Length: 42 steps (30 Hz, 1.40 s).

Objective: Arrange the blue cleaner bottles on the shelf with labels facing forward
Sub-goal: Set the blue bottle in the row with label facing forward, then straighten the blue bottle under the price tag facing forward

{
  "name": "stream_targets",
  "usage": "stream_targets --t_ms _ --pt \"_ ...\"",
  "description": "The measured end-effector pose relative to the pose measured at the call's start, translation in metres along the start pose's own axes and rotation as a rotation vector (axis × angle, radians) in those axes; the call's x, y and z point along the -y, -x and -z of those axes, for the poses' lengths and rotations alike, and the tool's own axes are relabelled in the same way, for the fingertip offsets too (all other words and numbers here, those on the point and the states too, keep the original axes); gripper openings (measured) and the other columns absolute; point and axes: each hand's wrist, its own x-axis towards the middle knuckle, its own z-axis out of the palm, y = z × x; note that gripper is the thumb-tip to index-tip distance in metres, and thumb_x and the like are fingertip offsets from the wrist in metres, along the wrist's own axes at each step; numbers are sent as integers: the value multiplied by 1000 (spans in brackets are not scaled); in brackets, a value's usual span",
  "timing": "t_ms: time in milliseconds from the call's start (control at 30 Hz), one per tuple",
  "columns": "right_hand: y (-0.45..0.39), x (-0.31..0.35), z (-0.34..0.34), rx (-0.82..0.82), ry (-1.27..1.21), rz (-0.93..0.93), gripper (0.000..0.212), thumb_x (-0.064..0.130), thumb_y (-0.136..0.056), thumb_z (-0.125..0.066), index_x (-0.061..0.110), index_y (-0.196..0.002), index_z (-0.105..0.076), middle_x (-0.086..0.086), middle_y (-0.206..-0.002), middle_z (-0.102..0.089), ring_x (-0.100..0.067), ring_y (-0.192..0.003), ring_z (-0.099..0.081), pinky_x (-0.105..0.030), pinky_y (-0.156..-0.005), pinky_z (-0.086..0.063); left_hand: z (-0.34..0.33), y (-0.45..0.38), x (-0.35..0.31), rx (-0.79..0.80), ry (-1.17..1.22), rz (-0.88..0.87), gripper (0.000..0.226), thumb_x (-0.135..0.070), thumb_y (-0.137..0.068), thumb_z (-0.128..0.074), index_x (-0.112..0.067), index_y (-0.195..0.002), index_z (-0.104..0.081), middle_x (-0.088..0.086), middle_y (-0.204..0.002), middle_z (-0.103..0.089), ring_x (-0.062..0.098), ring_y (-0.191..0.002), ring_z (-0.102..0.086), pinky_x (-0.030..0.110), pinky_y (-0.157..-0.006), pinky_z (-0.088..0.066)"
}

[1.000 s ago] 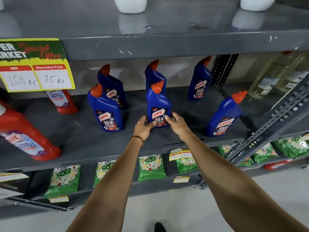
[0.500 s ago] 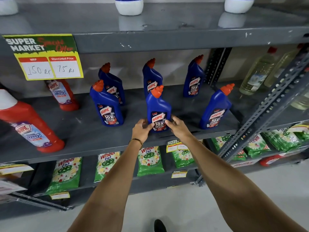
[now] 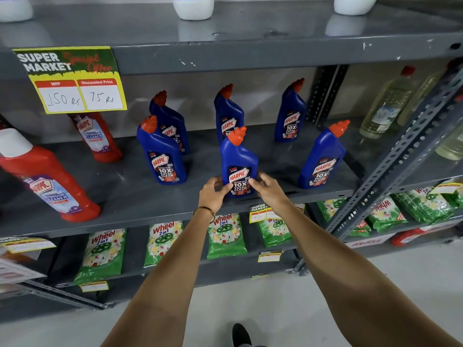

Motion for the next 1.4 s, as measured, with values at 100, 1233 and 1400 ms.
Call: stream_targets --t_ms 100,1233,1400 --pt "2 1 2 7 6 -7 32 21 -92 -52 10 -123 -53 -4 -112 -61 -14 -102 -56 -22 -77 -45 0 2 0 1 -3 5 42 -23 -85 -63 -5 -122 -53 13 -126 -61 23 -116 -56 32 -97 -44" --pt "49 5 -153 -388 116 -53 38 18 -87 -60 2 -122 -57 -15 -125 -62 -24 -115 -57 -23 -91 -41 168 8 76 -39 -32 94 54 -31 -87 -59 -2 -132 -46 15 -133 -56 24 -122 -52 29 -102 -39" --pt "12 22 -180 -222 154 -66 42 20 -89 -58 3 -128 -53 -16 -131 -58 -25 -122 -54 -28 -98 -41 176 -15 74 -77 -43 124 57 -31 -87 -58 -3 -134 -44 15 -135 -54 25 -126 -50 32 -105 -37"
